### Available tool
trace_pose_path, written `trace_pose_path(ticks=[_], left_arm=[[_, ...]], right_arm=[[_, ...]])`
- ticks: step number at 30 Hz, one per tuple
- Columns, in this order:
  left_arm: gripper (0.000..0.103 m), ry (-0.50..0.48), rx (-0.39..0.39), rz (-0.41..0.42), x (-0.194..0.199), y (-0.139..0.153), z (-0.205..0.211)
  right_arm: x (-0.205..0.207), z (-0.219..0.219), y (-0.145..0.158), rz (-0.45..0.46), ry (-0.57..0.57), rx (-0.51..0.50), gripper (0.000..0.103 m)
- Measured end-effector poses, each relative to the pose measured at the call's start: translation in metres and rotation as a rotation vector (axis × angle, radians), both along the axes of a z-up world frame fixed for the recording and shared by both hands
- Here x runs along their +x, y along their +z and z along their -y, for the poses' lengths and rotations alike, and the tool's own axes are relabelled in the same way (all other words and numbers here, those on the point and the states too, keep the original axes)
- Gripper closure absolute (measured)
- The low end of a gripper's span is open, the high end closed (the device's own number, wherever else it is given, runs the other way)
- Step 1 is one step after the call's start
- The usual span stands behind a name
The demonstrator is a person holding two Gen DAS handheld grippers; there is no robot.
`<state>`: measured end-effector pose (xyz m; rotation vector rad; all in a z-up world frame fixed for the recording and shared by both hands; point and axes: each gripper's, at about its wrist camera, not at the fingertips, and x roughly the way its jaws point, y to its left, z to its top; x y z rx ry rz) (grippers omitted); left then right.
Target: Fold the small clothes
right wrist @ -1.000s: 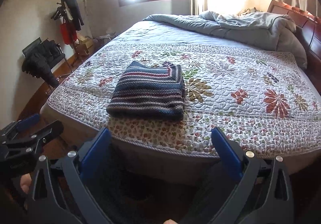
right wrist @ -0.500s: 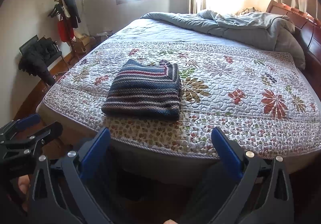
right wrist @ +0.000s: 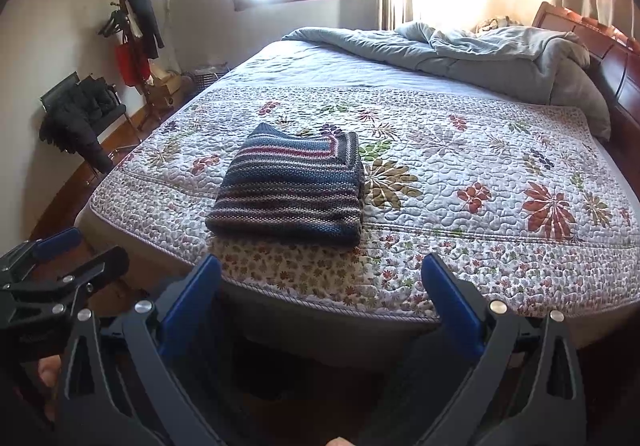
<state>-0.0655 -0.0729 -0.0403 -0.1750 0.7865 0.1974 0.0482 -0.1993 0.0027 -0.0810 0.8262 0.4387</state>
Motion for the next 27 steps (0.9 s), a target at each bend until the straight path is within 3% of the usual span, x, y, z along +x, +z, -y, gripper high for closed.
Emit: trace_pose_path(ticks=[27], left_arm=[[0.004, 0.0, 0.021, 0.016, -0.0047, -0.0019, 0.0041]], right_arm=[[-0.0029, 0.0027, -0.0003, -0.001, -0.012, 0.0, 0.003]])
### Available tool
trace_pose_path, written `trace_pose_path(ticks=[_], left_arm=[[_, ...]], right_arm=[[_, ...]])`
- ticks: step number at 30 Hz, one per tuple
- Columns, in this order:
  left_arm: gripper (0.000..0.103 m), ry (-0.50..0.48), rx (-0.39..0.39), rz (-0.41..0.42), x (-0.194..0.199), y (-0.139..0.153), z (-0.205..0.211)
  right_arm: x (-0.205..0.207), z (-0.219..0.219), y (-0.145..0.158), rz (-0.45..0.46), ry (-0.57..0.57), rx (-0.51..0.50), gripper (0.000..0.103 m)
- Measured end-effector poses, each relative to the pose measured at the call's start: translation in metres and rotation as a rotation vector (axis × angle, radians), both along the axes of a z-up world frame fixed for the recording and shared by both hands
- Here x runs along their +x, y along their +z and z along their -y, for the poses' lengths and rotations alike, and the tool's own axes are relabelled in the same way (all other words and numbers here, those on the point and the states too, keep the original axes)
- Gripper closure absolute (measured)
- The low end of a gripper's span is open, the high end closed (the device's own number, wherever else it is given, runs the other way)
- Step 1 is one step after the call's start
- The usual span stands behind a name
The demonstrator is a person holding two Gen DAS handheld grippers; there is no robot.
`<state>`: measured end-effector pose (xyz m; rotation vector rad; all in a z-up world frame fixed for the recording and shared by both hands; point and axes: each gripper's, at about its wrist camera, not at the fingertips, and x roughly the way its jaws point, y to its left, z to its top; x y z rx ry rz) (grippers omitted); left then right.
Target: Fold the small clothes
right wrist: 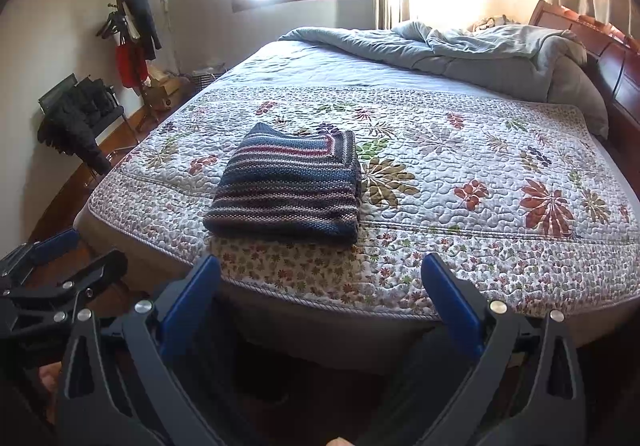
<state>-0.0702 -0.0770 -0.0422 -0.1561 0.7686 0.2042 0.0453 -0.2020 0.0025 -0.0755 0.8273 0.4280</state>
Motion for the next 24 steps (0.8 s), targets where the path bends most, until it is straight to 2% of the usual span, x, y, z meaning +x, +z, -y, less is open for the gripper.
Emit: trace_pose_path(ticks=[24], left_arm=[[0.004, 0.01, 0.009, -0.027, -0.002, -0.0032, 0.0]], right_arm=[[-0.0027, -0.0021, -0.002, 0.001, -0.003, 0.005, 0.003]])
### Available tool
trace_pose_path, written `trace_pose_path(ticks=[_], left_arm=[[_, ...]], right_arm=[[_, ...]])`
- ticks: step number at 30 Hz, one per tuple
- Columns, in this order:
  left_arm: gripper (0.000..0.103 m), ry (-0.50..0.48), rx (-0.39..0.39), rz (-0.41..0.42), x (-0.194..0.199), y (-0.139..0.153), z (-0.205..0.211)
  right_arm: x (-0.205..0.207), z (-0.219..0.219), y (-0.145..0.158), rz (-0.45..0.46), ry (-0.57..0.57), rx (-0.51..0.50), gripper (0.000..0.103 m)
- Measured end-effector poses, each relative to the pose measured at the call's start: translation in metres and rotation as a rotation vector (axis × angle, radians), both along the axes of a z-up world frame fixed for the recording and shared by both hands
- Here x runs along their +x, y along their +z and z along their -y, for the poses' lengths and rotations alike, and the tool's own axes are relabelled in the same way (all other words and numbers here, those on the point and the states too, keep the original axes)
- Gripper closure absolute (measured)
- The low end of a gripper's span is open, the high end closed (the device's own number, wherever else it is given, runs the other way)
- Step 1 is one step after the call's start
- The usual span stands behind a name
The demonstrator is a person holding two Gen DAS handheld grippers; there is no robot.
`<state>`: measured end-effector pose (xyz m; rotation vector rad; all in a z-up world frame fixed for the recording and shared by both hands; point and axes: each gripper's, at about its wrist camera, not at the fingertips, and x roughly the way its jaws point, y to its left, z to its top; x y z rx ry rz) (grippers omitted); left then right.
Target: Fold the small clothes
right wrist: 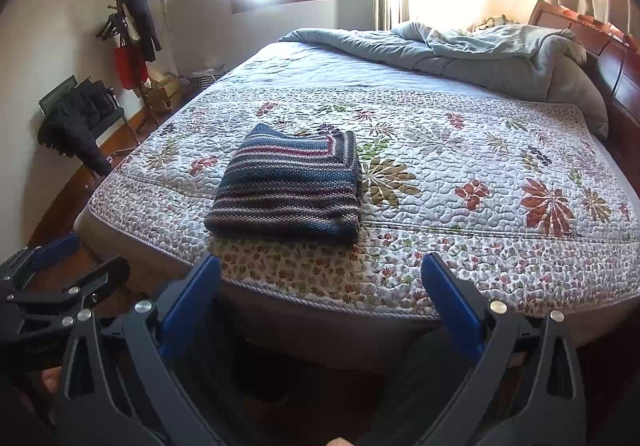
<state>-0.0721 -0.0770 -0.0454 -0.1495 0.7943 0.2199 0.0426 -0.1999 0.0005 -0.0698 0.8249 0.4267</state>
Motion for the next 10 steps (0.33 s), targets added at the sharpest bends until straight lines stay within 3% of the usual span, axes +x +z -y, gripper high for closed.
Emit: trace_pose_path(ticks=[10], left_arm=[[0.004, 0.02, -0.002, -0.006, -0.0027, 0.0014, -0.0037]], right_arm=[[-0.0012, -0.0025, -0.001, -0.001, 0.004, 0.002, 0.003]])
